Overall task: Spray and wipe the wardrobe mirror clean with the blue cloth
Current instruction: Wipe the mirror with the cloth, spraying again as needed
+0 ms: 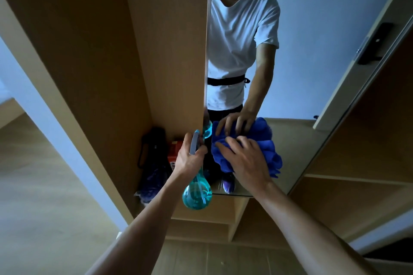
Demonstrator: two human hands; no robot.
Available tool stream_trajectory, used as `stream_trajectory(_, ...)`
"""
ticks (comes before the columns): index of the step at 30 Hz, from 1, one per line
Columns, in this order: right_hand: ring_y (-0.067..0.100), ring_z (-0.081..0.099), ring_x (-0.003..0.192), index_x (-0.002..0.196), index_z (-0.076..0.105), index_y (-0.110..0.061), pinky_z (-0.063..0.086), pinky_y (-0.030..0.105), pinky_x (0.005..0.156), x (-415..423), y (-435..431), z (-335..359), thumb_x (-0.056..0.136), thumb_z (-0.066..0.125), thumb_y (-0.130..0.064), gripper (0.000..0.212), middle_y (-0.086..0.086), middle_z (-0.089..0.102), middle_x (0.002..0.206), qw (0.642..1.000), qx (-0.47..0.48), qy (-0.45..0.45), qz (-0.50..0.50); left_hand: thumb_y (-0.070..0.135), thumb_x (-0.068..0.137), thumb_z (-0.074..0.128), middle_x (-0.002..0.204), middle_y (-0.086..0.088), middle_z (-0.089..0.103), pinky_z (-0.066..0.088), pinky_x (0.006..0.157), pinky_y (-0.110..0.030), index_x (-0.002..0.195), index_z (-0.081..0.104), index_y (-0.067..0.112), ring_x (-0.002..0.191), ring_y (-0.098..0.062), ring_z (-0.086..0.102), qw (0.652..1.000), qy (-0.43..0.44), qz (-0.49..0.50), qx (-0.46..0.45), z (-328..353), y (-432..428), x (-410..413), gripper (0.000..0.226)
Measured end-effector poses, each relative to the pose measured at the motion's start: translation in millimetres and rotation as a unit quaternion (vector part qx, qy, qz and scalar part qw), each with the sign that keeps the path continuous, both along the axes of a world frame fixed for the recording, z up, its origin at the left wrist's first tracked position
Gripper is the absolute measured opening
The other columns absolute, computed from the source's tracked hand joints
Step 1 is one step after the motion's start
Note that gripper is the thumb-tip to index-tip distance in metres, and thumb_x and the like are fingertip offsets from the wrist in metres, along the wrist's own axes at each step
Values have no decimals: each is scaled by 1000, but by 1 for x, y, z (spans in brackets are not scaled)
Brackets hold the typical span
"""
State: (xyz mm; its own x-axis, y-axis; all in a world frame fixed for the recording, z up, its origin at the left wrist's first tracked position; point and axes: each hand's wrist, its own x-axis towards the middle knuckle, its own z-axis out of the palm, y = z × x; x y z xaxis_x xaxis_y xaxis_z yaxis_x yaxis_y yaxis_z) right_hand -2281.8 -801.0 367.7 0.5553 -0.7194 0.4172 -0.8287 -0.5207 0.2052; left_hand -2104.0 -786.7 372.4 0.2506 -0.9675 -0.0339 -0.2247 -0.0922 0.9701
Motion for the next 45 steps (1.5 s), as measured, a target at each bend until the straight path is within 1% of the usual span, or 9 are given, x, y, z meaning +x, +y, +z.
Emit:
stream_trajectory(6,29,52,102,138,52,-22,45,43,84,-15,-2,34,86,53,-7,53,4,56,131,999,-9,-49,9,25,88,61,84,0,54,44,69,-39,107,51,13,76,-24,52,998,-55,25,-13,-5,-3,-6,25)
stream_trajectory(12,28,51,99,133,58,-22,41,42,82,-47,-10,108,81,61,-4,55,2,58,128,988,-109,-107,6,39,74,52,95,-6,55,51,78,-52,106,50,18,86,-31,58,995,-73,60,-31,-14,2,-27,38)
stream_trajectory(17,27,52,100,133,58,-23,41,41,83,-60,-14,118,85,63,-6,51,-1,59,126,988,-123,-90,23,31,75,54,109,1,50,48,86,-44,116,54,15,98,-22,52,992,-75,61,-78,-19,5,-42,43)
stream_trajectory(26,30,51,102,134,55,-19,43,43,84,-65,-7,37,95,36,-9,45,5,60,127,999,-43,-7,12,29,77,58,122,1,48,47,90,-42,112,55,16,107,-21,52,990,-97,47,-89,-21,5,-50,37)
stream_trajectory(31,31,52,104,133,54,-21,44,43,84,-71,-5,14,95,44,-11,41,8,58,128,999,-11,23,18,31,79,57,141,-4,41,52,84,-44,109,52,20,109,-28,54,988,-125,30,-86,-20,9,-53,32)
stream_trajectory(34,30,53,100,133,57,-21,44,42,81,-76,-5,29,94,42,-11,43,7,60,125,1000,-13,-8,20,32,80,58,149,-3,33,55,87,-50,111,52,20,116,-31,53,985,-142,21,-99,-21,12,-53,34)
stream_trajectory(38,29,51,95,134,57,-22,41,41,78,-95,-9,69,87,55,-9,48,5,59,125,997,-57,-53,17,35,78,58,151,-1,31,54,92,-54,110,52,18,120,-32,51,981,-156,32,-111,-18,11,-53,37)
stream_trajectory(41,30,51,95,133,58,-22,40,43,79,-110,-13,103,84,60,-7,51,5,58,125,993,-93,-67,12,46,75,54,152,-3,31,52,90,-48,113,52,17,122,-34,50,976,-168,51,-127,-14,10,-57,48)
stream_trajectory(45,30,51,97,133,57,-21,41,43,81,-123,-14,126,83,60,-7,52,4,59,123,990,-121,-76,9,33,78,55,155,-7,29,43,86,-37,117,54,10,125,-29,48,967,-172,87,-168,-6,7,-70,45)
